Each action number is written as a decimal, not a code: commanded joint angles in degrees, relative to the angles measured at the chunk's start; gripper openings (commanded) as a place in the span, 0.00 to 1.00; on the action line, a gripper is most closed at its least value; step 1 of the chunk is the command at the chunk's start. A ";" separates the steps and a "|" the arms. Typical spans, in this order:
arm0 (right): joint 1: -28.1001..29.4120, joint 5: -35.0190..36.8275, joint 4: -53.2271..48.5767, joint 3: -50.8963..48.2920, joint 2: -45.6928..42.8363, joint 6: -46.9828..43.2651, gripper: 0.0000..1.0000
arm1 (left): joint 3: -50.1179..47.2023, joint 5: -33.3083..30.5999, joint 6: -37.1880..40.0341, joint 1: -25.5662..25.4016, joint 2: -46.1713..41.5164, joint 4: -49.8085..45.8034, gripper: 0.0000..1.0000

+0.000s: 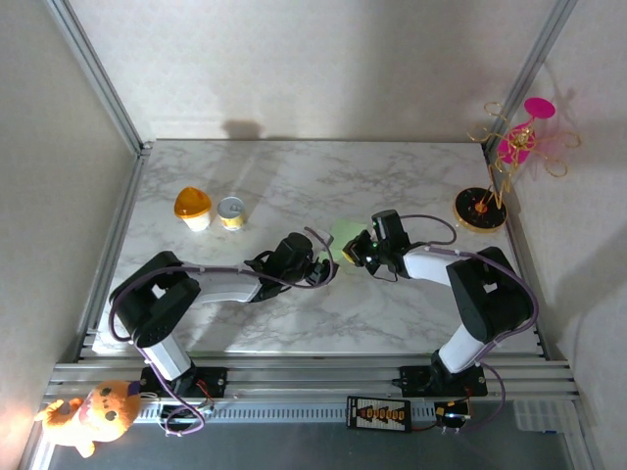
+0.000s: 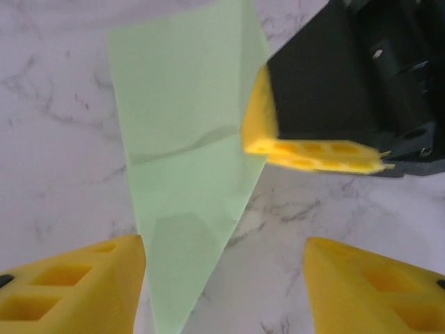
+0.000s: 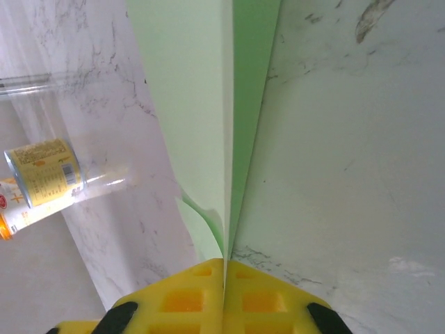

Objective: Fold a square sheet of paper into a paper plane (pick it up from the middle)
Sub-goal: Fold the wing for the fifth time at the center of the table.

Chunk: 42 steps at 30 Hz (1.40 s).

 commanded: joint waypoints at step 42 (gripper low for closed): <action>-2.11 -6.82 -11.72 6.39 -0.87 3.87 0.24 | 1.61 -6.76 15.99 -2.80 11.14 8.19 0.20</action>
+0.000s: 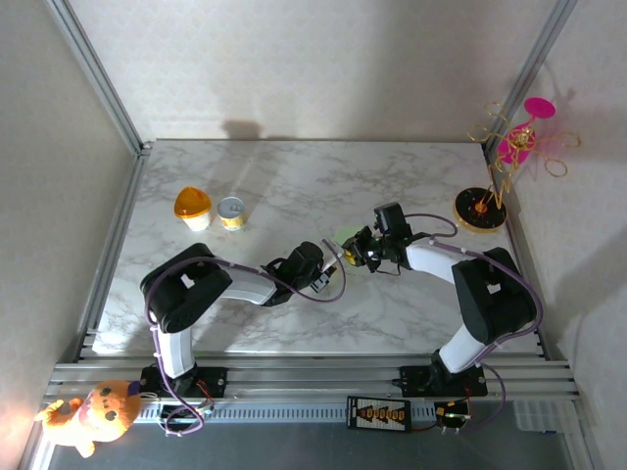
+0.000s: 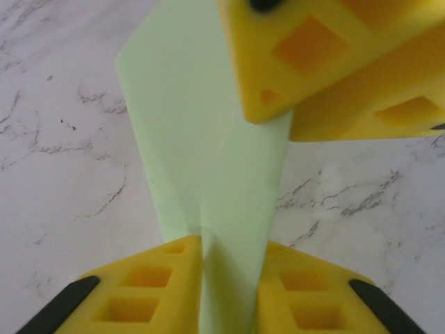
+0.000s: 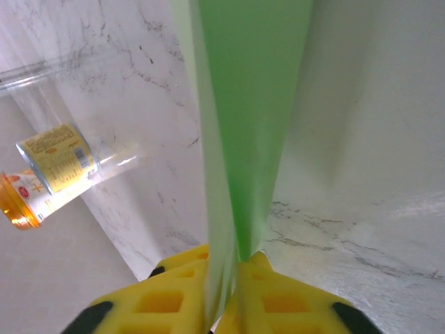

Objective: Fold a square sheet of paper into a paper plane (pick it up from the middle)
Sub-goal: Fold the wing for the fifth time at the center of the table.

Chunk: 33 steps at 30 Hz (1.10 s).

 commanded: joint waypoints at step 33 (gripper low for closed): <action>-4.71 13.74 -10.21 1.84 -7.65 -7.63 0.72 | 0.10 12.25 -7.69 2.32 2.64 -0.85 0.01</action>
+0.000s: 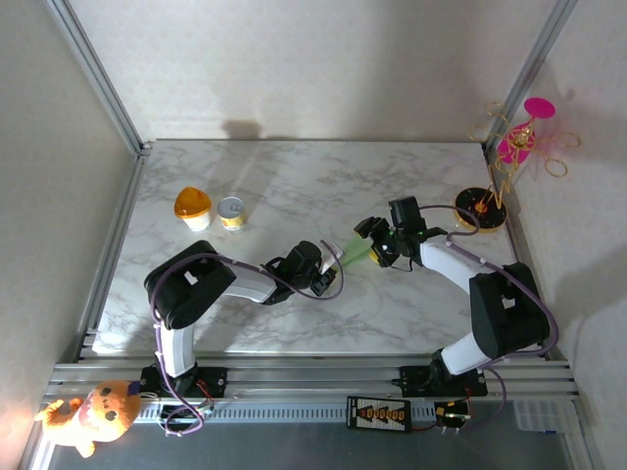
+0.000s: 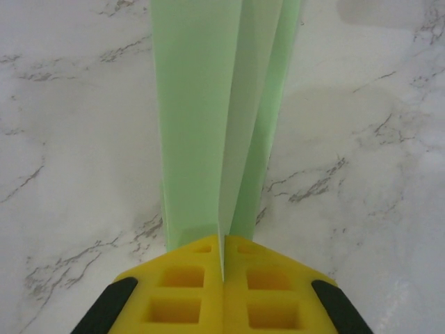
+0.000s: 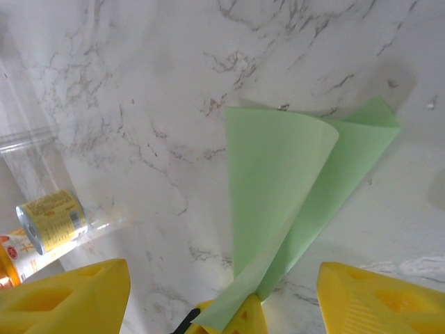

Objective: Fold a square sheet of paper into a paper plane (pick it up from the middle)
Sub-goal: Fold the wing for the fifth time at the center of the table.

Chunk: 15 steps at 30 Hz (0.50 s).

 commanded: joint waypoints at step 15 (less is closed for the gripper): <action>-0.23 -3.16 -0.96 -0.83 1.51 -4.59 0.72 | 0.83 1.12 -1.25 0.72 0.66 -2.06 0.04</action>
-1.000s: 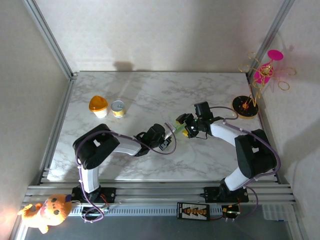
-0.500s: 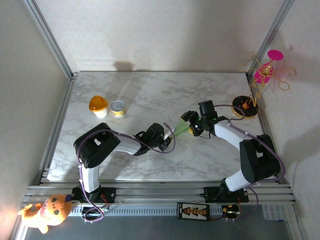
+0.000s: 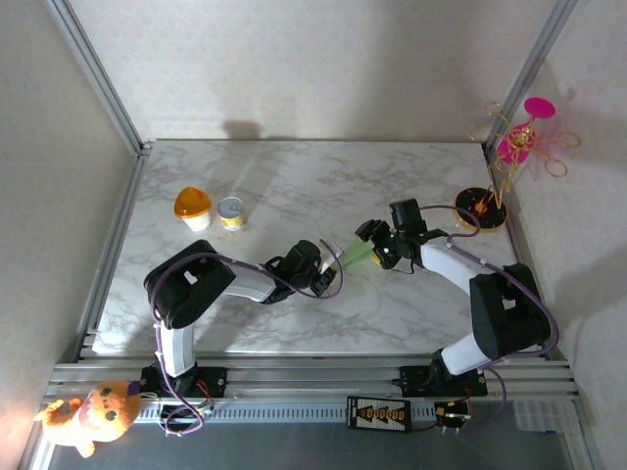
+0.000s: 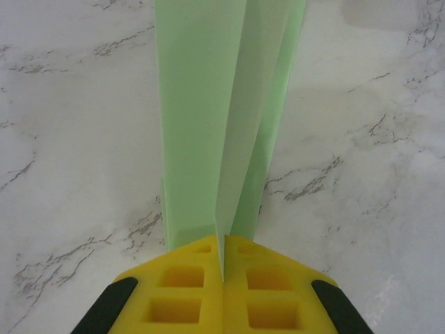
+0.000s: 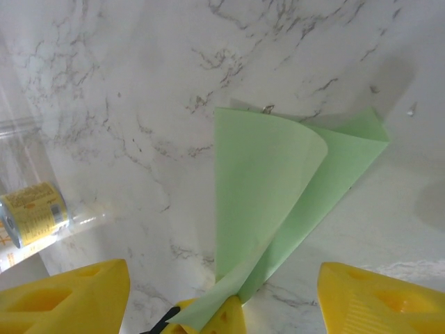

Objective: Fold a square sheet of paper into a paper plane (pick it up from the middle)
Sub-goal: Fold the wing for the fifth time at the center of the table.

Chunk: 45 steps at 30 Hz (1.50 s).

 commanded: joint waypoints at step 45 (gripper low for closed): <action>3.99 -5.74 0.82 3.07 7.83 4.42 0.07 | 0.50 -10.46 6.37 -4.52 -4.28 -6.08 0.32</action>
